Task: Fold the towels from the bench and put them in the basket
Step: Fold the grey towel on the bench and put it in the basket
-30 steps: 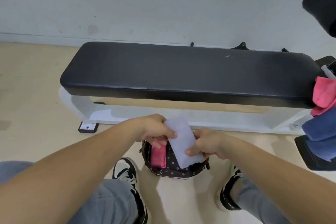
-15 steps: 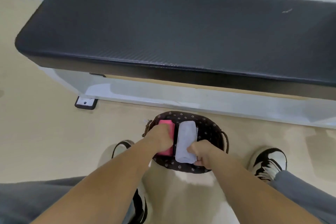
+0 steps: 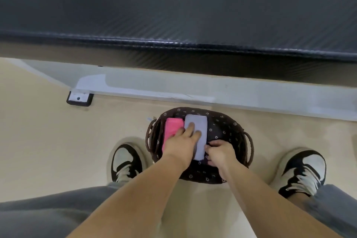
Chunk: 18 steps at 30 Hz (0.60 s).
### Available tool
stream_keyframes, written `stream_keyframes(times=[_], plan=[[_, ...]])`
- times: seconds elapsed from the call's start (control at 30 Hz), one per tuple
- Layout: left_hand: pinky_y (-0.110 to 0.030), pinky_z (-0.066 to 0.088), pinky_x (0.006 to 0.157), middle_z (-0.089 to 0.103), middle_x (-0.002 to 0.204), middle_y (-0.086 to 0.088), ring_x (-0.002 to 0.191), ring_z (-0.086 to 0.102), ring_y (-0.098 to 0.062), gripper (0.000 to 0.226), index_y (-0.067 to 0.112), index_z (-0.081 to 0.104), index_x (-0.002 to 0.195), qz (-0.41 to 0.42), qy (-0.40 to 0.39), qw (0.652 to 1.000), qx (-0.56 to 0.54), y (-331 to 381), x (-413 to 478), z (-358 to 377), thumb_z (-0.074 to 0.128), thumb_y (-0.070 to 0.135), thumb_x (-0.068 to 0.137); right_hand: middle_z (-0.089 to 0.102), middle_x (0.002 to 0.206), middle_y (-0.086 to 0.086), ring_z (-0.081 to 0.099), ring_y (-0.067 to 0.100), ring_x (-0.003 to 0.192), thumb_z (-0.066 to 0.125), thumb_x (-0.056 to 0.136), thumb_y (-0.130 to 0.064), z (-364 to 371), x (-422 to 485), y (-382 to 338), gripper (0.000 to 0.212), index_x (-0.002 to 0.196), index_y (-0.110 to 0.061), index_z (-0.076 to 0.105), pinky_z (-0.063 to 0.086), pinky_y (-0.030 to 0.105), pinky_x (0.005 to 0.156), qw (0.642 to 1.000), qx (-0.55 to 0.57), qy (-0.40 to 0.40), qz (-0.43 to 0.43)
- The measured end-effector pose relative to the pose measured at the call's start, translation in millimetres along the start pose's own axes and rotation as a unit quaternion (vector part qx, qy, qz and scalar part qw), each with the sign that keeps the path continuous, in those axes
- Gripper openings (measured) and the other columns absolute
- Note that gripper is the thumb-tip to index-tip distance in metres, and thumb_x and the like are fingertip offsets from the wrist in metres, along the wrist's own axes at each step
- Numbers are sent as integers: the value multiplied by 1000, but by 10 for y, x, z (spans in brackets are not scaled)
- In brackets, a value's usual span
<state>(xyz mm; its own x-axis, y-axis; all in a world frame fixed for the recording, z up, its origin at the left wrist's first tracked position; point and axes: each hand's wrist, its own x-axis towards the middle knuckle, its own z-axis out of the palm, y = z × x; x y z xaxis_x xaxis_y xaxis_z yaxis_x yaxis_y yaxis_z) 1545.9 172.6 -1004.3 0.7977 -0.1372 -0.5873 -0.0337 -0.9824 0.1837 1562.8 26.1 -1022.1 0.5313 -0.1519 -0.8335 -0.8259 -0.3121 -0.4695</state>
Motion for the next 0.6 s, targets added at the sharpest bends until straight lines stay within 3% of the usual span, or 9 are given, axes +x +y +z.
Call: stream_keyframes(times=[0.07,0.13,0.27,0.37,0.47,0.6], plan=[[-43,50,103,2,171,1,147,29,-30,96,32,23,156,-6,-2,1000,8,19,18,-2,73,1,80,69,91,8,65,28,84,60,95,-8,-55,-31,-72,13,98,-18,68,59,41,81,1000,-17,8,-15],[-43,51,98,1,171,1,145,30,-30,95,32,24,155,-13,-28,1000,1,42,22,-52,73,1,81,65,82,8,58,26,76,53,94,-5,-119,-108,-174,22,82,-21,63,53,38,73,999,-24,3,-32],[-49,51,103,19,165,-3,141,40,-31,89,26,29,158,8,-66,998,-7,86,-85,-346,72,1,84,62,76,6,55,25,67,52,88,-14,-316,-369,-442,21,99,-15,70,52,35,61,996,-77,-31,-24],[-44,53,101,38,158,-5,131,53,-29,75,21,36,156,22,-29,999,-28,188,-223,-673,68,6,90,66,85,10,60,26,72,48,92,-13,-594,-698,-737,17,95,-14,66,50,35,67,984,-159,-59,-52],[-34,47,106,52,151,-1,129,57,-26,61,26,44,153,40,35,994,-93,352,-444,-1067,57,11,96,74,101,10,67,23,81,45,99,-16,-934,-1106,-1065,23,108,-13,66,56,34,74,965,-236,-69,-89],[-37,52,98,69,129,-2,115,64,-26,44,22,57,142,111,129,975,-141,711,-845,-1666,54,17,98,73,104,6,74,23,95,44,102,-22,-1430,-1687,-1471,28,121,-12,62,62,39,85,939,-312,-40,-139]])
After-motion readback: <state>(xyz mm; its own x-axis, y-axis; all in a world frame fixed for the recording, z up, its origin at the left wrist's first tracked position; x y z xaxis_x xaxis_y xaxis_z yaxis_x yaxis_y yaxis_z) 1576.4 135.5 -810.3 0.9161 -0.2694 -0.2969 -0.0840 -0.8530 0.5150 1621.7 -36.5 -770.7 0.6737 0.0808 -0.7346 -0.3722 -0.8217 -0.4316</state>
